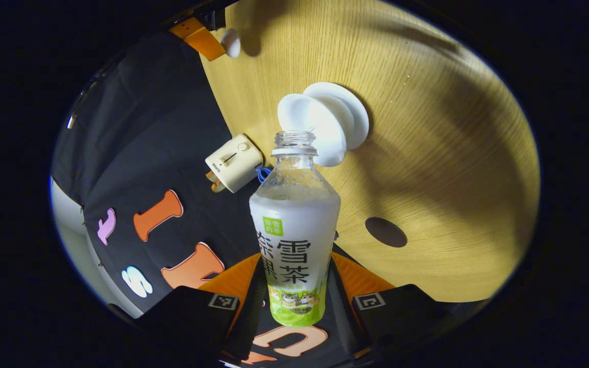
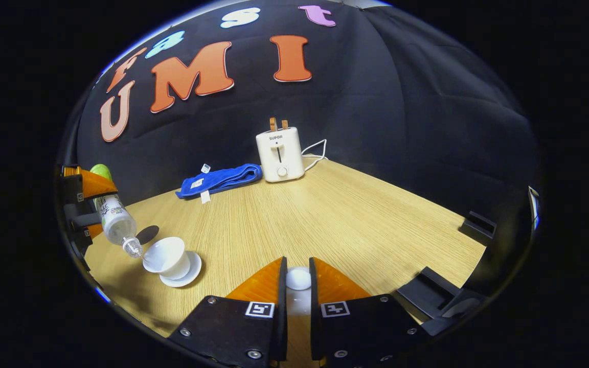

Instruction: Open the teacup lid with one hand, grasp the water bottle and pour water into the teacup with the other hand; after pouring, place the water bottle on the coaster and then close the teacup lid.

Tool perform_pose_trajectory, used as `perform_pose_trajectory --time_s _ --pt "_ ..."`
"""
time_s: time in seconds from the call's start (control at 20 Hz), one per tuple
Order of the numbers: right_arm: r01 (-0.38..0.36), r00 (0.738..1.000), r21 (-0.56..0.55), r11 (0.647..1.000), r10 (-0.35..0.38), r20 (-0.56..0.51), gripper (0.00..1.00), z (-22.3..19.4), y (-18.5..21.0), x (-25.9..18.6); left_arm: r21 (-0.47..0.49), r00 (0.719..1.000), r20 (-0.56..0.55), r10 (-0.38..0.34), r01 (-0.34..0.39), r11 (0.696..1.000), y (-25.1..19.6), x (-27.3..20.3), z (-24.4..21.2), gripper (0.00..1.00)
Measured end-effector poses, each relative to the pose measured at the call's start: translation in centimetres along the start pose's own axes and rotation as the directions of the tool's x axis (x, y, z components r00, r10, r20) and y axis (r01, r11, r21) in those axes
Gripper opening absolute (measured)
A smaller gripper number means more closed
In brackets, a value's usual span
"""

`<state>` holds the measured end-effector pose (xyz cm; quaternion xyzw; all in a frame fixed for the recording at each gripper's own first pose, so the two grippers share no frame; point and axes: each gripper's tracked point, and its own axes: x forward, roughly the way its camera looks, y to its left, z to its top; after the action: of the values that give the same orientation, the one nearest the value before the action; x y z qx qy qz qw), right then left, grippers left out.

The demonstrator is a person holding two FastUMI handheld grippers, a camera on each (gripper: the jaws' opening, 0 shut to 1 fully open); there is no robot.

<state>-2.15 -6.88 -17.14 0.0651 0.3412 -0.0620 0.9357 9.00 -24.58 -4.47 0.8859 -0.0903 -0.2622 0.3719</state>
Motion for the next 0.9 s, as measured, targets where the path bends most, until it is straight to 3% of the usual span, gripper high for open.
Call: perform_pose_trajectory --time_s 0.25,0.45,0.55,0.6,0.7,0.9 --pt "0.001 1.000 0.002 1.000 -0.001 0.003 0.19 0.0 -0.2 -0.1 -0.017 1.000 0.017 0.010 -0.010 1.000 0.6 0.4 0.7 0.68" --pt "0.009 1.000 0.011 1.000 -0.009 -0.004 0.19 -0.2 -0.7 0.0 -0.203 0.999 0.029 -0.020 0.025 0.979 -0.5 1.3 0.7 0.64" --pt "0.008 1.000 0.012 1.000 -0.008 -0.006 0.19 -0.2 -0.7 -0.1 -0.283 0.999 0.035 -0.018 0.028 0.959 -0.6 1.5 0.6 0.70" --pt "0.009 1.000 0.013 1.000 -0.009 -0.006 0.19 -0.2 -0.7 0.0 -0.324 0.999 0.041 -0.012 0.025 0.946 -0.5 1.6 0.6 0.65" --pt "0.009 1.000 0.014 1.000 -0.009 -0.003 0.19 -0.1 -0.7 -0.2 -0.435 0.998 0.062 -0.020 0.045 0.899 -1.4 2.0 0.8 0.63" --pt "0.005 1.000 0.013 1.000 -0.005 -0.002 0.19 0.0 -0.4 -0.3 -0.622 0.997 0.075 -0.005 0.051 0.781 -2.4 1.2 0.6 0.68"
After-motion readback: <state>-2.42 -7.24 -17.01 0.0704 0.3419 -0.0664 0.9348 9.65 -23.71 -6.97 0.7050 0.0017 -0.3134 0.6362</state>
